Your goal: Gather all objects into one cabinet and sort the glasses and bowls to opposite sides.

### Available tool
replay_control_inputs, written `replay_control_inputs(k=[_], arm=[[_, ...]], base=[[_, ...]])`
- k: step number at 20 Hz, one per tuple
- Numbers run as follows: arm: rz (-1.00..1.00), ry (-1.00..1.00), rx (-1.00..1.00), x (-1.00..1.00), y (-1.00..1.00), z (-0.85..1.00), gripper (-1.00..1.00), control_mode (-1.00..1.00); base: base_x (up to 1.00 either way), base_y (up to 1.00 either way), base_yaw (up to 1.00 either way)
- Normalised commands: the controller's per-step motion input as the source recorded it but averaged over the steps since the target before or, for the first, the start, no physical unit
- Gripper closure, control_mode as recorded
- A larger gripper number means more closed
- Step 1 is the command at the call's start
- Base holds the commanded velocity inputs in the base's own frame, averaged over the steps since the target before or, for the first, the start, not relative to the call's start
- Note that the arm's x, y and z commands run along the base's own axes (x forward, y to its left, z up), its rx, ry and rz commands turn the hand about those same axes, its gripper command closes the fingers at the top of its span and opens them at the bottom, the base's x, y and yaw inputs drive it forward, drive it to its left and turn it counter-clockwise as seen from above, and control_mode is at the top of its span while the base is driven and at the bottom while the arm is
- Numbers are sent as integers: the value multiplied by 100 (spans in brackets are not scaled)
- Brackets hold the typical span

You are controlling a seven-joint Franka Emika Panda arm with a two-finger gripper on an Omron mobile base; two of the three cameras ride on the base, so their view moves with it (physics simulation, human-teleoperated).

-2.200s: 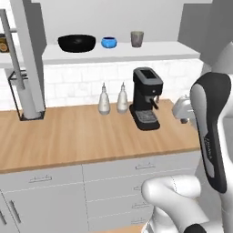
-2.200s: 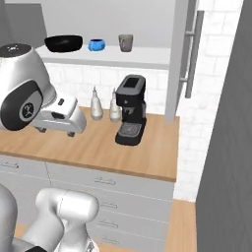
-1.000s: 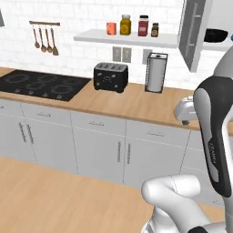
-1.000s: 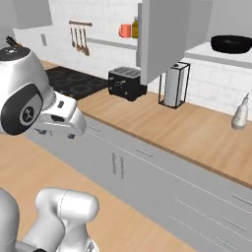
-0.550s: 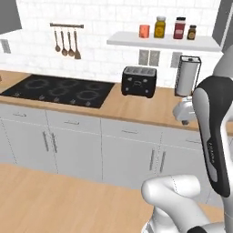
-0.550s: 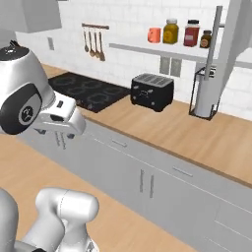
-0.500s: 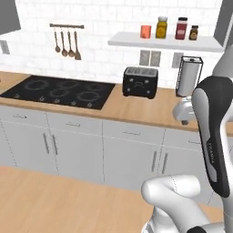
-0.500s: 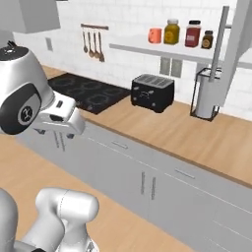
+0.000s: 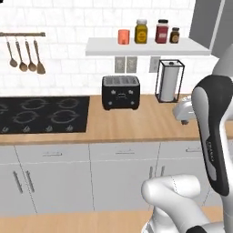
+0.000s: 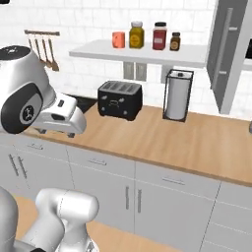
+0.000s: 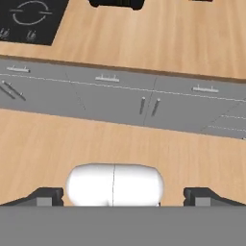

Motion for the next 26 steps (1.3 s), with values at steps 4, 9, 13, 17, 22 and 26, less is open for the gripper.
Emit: replay_control_inputs(k=[4,9,13,17,22,26], arm=[[0,0,0,0,0,0,-100,100],[0,0,0,0,0,0,-100,100],[0,0,0,0,0,0,-100,100],[0,0,0,0,0,0,-100,100],[0,0,0,0,0,0,-100,100],[0,0,0,0,0,0,-100,100]], base=[[55,48,-47],[29,49,-25],[17,65,-1],[35,38,0],[56,2,0],[68,-3,0]])
